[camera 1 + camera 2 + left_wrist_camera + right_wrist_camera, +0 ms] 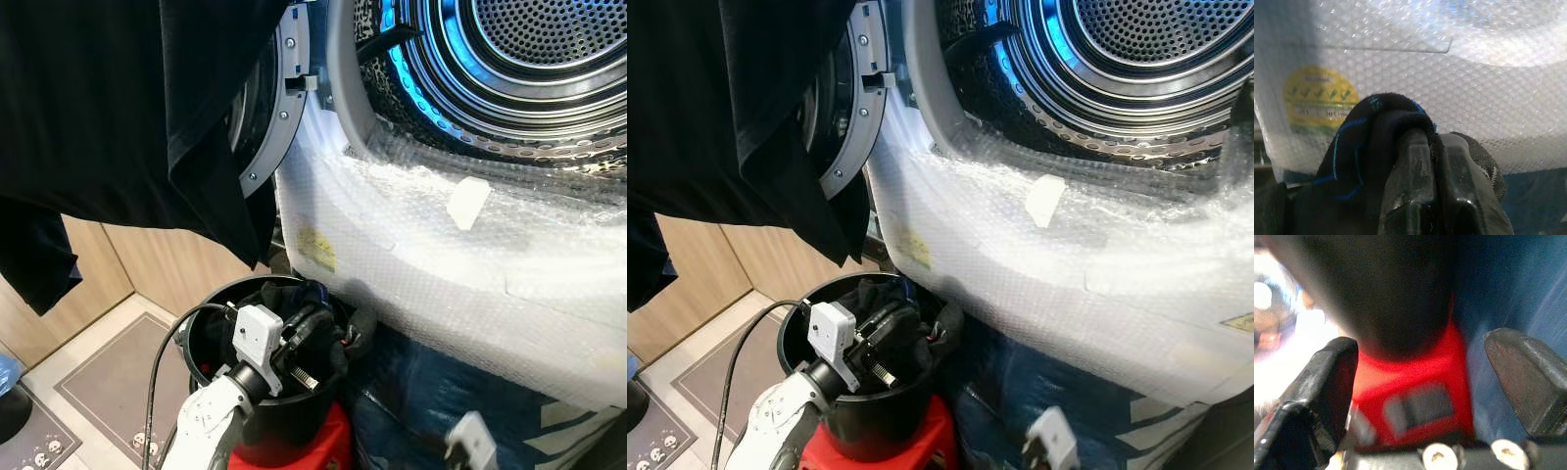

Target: Clothes washing

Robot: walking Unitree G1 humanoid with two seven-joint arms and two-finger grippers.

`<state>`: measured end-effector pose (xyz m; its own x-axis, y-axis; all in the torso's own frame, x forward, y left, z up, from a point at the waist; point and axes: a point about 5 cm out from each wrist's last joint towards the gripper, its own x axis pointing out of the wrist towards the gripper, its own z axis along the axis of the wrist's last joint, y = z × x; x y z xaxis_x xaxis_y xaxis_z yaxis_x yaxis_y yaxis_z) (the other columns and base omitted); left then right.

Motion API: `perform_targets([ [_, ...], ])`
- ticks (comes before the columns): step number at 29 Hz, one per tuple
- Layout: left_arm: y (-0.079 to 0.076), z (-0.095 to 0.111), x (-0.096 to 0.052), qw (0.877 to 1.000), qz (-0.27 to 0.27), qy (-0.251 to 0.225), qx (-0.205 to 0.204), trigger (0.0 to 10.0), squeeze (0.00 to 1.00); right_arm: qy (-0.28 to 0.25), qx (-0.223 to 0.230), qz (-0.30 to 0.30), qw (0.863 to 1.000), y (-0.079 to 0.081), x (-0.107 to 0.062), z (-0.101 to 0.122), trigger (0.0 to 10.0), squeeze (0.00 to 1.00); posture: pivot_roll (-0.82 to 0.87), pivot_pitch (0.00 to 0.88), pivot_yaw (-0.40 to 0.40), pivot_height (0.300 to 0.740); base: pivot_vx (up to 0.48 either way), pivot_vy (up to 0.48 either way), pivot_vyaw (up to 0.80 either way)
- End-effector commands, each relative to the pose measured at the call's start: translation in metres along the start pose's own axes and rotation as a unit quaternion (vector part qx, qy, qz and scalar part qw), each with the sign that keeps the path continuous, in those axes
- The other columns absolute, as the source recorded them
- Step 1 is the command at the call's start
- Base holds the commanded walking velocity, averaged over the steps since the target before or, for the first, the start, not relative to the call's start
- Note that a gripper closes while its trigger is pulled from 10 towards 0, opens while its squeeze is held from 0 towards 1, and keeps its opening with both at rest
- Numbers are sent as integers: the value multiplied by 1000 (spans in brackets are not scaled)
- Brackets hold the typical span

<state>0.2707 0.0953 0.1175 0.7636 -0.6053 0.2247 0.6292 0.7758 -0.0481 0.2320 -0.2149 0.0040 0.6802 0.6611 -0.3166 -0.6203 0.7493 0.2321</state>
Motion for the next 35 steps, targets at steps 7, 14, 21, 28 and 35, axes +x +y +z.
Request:
perform_targets([
  [7,0,4,3,999,-13,6,-31,10000,0,-115,-10,-30,993,6,12,43,10000,0,-79,3,53,740,0,0,0],
  [14,-2,8,8,999,-26,3,-47,10000,0,-156,-24,-43,987,18,21,62,10000,0,-77,8,58,740,0,0,0],
  [21,-15,17,16,991,-94,0,-91,10000,0,-180,22,19,983,44,26,73,10000,0,-72,12,62,740,0,0,0],
  [28,-26,31,6,981,-171,7,-96,10000,0,-152,14,144,978,67,10,82,10000,0,-61,15,68,740,0,0,0],
  [35,-38,37,7,969,-219,13,-112,10000,0,-172,23,160,972,70,10,98,10000,0,-57,17,61,740,0,0,0],
])
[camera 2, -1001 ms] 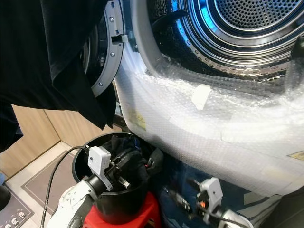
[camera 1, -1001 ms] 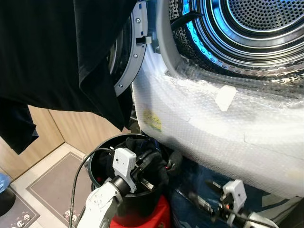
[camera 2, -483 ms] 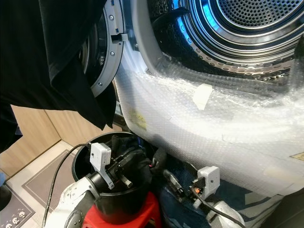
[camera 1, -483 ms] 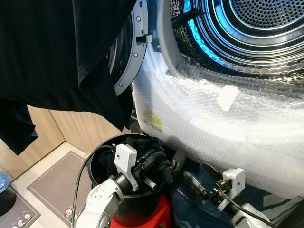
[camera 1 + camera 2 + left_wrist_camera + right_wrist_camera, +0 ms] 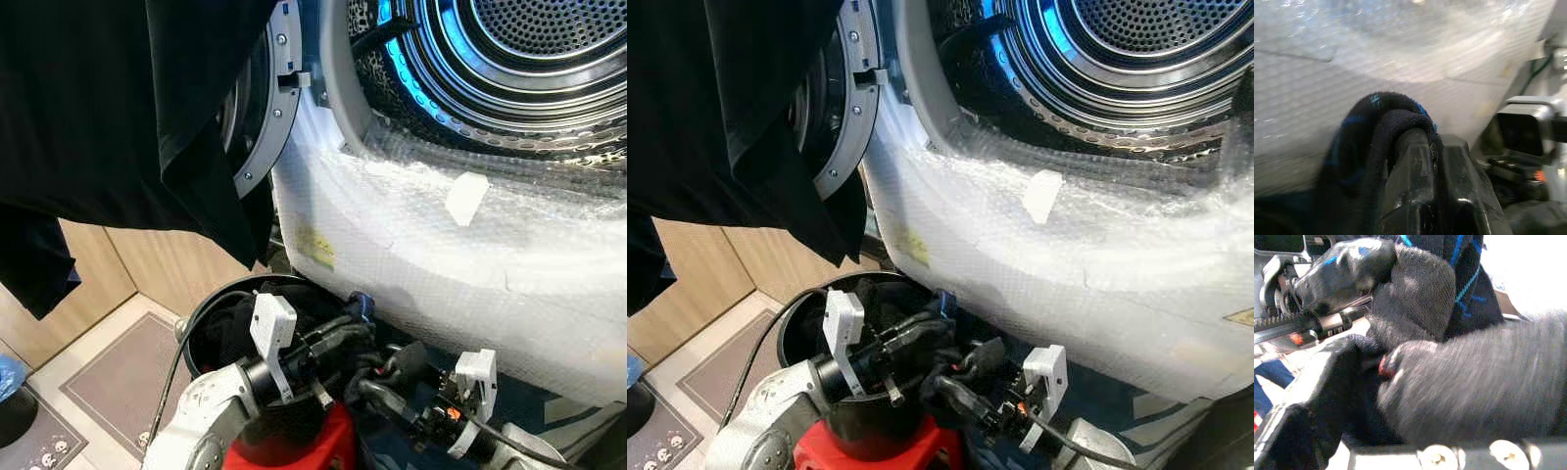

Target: Clothes washing

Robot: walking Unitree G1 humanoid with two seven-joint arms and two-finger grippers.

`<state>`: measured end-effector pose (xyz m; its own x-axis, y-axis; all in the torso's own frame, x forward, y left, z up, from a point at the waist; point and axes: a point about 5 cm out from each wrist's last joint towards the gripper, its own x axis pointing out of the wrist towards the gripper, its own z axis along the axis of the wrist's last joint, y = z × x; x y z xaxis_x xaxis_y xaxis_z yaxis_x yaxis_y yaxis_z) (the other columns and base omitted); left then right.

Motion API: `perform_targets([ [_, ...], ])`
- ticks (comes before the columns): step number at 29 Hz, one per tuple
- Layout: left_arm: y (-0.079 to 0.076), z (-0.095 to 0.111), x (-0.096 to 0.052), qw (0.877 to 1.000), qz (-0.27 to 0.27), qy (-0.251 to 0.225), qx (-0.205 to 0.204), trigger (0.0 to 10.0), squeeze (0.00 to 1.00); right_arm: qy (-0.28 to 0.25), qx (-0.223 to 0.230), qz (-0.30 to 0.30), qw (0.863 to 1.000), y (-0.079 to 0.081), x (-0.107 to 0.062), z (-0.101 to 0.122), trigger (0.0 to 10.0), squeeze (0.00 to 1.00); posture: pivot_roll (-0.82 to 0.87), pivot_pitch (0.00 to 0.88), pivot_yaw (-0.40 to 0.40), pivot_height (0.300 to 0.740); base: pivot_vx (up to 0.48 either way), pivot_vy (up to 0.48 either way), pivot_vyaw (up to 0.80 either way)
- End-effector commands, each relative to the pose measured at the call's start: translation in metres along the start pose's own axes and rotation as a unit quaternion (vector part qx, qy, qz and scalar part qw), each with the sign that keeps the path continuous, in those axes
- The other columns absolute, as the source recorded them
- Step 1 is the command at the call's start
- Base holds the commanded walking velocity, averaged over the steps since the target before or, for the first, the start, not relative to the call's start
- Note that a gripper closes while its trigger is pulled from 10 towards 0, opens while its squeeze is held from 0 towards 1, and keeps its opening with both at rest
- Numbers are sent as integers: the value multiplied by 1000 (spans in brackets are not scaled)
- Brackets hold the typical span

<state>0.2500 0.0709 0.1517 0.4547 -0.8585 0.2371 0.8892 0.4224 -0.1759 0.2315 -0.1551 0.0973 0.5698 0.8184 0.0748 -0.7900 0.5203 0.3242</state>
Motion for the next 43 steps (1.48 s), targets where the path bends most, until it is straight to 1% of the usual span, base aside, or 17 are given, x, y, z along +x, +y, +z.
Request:
perform_targets([
  [1,-7,5,2,1000,-30,2,-3,10000,0,-13,4,24,1000,5,5,12,10000,0,-56,16,61,740,0,0,0],
  [5,-9,8,2,999,-38,5,-3,10000,0,-8,9,40,999,7,3,16,10000,0,-56,16,61,740,0,0,0],
  [9,-14,8,4,999,-49,3,-4,10000,0,-11,3,40,999,8,7,21,10000,0,-55,15,60,740,0,0,0],
  [12,-17,7,8,998,-55,4,-3,10000,0,-12,12,33,999,9,12,22,10000,0,-56,15,60,740,0,0,0],
  [17,-18,7,9,998,-59,5,-5,10000,0,-6,16,36,999,11,12,22,10000,0,-56,14,59,740,0,0,0],
  [18,-17,10,14,998,-57,-4,2,10000,0,8,20,43,999,15,13,19,7373,0,-61,9,61,740,0,0,0],
  [19,-17,10,14,998,-57,-4,2,10000,0,8,20,43,999,15,13,19,7373,0,-61,9,61,740,0,0,0],
  [20,-17,11,15,998,-56,-7,5,10000,0,12,23,46,999,16,13,18,3843,0,-61,9,61,740,0,0,0],
  [21,-15,12,16,999,-53,-10,10,10000,0,14,25,47,999,16,12,17,2588,0,-64,6,63,740,0,0,0],
  [22,-15,13,16,999,-52,-11,10,10000,0,13,26,45,999,16,12,18,0,0,-64,6,63,740,0,0,0],
  [27,-15,16,16,998,-54,-15,12,10000,0,8,32,33,999,11,9,18,0,0,-65,0,65,740,0,0,0],
  [43,-16,18,15,998,-52,-17,18,10000,0,6,38,41,998,7,8,22,0,0,-49,0,57,740,0,0,0],
])
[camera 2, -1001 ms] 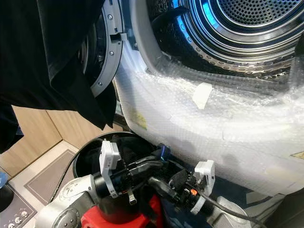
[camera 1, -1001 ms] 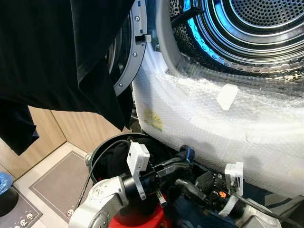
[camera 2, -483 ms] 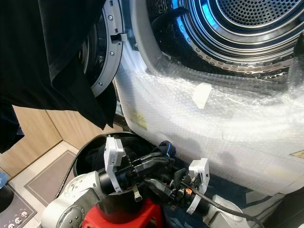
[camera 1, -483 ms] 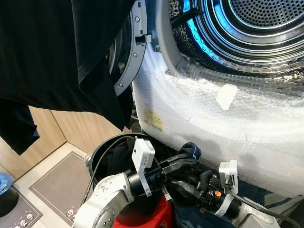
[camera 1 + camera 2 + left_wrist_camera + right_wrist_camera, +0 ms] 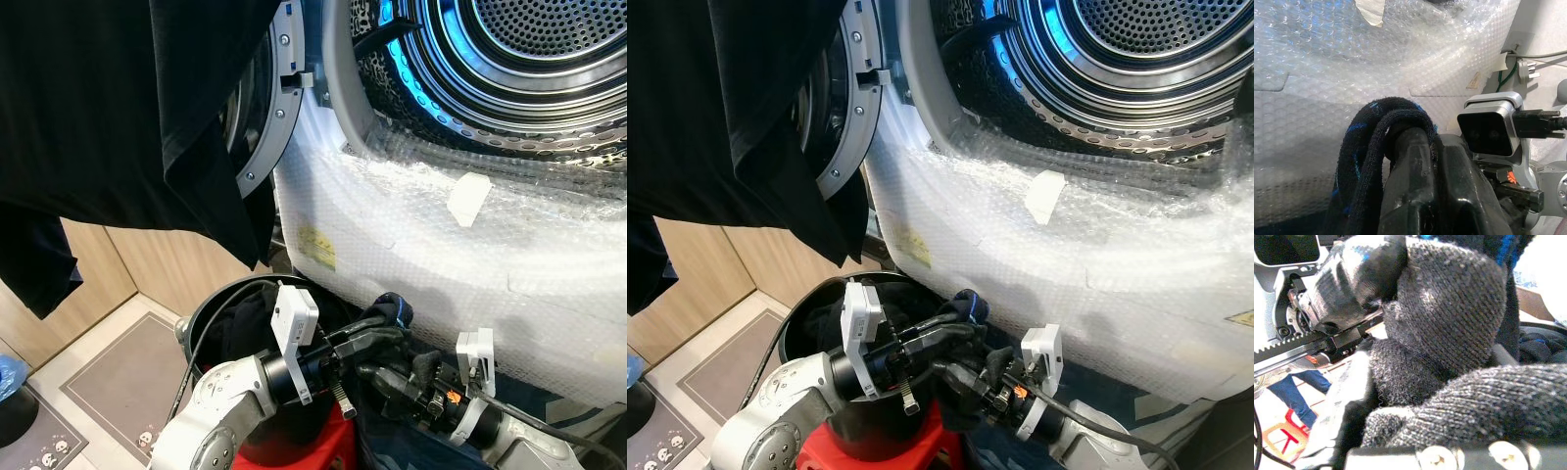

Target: Clothes washing

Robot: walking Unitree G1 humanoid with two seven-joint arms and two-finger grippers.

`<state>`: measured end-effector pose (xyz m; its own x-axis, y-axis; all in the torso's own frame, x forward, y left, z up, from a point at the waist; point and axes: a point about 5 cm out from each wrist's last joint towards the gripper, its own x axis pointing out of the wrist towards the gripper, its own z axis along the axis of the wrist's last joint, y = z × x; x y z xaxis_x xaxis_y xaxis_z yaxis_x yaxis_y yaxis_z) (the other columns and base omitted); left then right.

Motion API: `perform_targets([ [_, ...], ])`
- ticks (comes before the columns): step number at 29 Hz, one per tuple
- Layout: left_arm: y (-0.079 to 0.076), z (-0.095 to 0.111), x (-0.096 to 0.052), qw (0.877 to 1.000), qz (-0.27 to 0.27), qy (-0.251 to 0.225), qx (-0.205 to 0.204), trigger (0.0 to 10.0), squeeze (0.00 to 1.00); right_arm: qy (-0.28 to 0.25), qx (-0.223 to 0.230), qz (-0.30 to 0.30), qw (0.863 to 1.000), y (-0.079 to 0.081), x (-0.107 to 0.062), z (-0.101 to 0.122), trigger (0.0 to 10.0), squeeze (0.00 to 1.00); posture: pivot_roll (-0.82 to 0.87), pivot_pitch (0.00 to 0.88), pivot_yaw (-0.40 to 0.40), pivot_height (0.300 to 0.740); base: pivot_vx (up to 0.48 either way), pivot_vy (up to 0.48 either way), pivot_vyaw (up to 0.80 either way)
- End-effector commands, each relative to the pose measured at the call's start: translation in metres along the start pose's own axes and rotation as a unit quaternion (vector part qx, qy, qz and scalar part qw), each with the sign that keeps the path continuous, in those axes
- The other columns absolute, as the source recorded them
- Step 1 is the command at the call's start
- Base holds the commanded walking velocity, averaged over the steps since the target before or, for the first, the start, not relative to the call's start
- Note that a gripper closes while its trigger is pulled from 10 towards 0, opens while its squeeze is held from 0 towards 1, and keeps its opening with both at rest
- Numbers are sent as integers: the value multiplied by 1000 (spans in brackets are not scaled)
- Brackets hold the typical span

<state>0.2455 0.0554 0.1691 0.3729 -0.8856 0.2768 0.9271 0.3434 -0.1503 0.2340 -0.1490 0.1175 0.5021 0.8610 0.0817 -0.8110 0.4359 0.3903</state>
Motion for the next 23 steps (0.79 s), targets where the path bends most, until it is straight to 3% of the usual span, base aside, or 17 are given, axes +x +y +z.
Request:
perform_targets([
  [1,-3,6,0,1000,-6,-3,18,10000,0,-5,-1,3,1000,-1,0,4,0,0,-48,0,57,740,0,0,0],
  [6,-2,10,-3,999,4,8,52,10000,0,-6,-7,5,1000,-2,-2,5,0,0,-46,0,58,740,0,0,0],
  [23,-9,18,-7,997,9,25,71,10000,0,7,-19,-22,1000,-16,-14,6,0,0,-35,0,63,740,0,0,0],
])
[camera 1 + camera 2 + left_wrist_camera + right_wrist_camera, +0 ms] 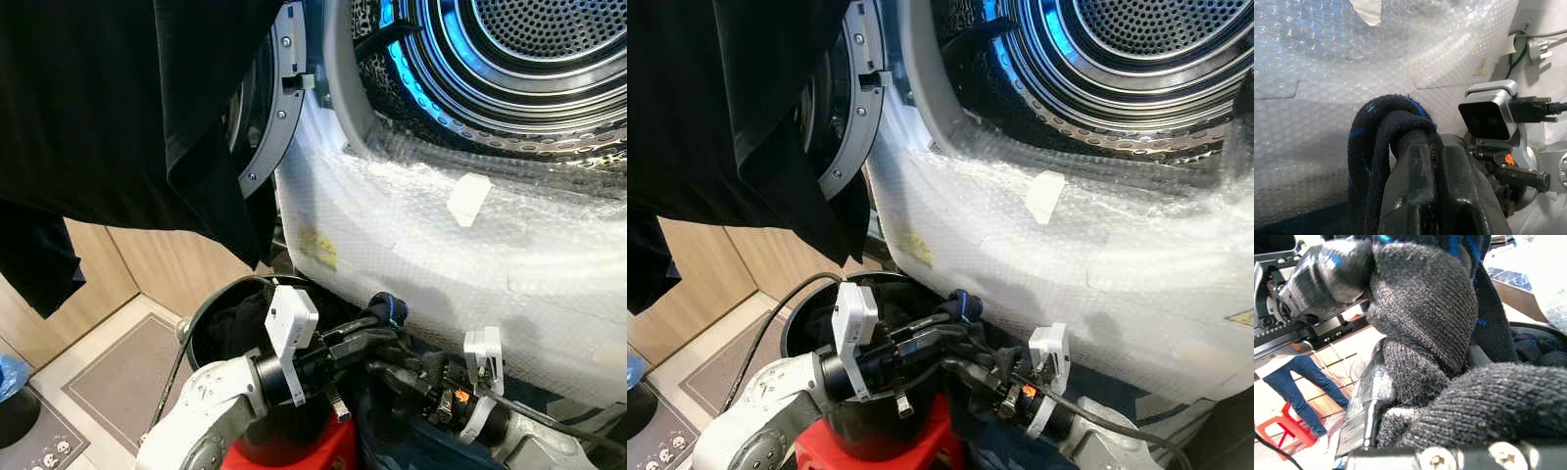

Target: Clothes washing

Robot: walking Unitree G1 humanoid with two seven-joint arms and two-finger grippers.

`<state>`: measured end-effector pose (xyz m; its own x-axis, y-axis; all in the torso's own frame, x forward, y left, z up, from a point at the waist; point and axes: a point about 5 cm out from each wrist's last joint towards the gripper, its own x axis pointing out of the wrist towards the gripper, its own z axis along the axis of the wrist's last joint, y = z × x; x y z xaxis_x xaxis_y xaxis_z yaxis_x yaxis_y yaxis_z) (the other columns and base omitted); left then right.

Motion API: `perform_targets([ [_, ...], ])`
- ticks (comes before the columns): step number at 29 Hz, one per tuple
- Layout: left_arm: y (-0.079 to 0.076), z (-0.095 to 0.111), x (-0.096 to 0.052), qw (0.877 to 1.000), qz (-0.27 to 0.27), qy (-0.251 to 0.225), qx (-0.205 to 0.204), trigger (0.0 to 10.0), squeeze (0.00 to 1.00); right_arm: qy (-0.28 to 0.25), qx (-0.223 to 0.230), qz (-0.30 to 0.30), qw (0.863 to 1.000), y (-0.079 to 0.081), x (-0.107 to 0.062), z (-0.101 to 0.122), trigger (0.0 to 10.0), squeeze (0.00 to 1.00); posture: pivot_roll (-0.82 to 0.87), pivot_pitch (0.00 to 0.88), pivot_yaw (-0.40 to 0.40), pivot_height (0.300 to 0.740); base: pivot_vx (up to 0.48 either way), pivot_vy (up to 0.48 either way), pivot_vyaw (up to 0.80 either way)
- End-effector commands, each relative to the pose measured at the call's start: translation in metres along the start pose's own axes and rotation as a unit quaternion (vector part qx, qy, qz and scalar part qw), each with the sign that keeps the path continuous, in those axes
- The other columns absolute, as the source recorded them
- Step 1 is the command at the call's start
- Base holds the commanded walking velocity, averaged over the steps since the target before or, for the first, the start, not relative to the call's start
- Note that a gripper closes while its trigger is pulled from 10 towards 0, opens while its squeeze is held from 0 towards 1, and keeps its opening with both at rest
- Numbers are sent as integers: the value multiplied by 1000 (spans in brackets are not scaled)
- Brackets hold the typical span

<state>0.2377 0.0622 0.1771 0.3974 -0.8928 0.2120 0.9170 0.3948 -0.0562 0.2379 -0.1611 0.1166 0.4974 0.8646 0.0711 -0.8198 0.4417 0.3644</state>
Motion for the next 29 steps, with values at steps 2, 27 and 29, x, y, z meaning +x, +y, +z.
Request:
perform_targets([
  [2,-3,8,-1,1000,-8,-3,17,10000,1000,0,-4,-24,1000,-7,-5,4,0,0,-34,0,62,740,0,0,0],
  [27,-2,0,-28,992,-52,96,70,10000,1000,-16,-31,-27,999,-17,-9,21,0,0,-30,0,59,740,0,0,0],
  [29,-5,-5,-34,987,-72,127,61,10000,1000,-12,-39,-23,999,-18,-9,24,0,0,-31,0,58,740,0,0,0],
])
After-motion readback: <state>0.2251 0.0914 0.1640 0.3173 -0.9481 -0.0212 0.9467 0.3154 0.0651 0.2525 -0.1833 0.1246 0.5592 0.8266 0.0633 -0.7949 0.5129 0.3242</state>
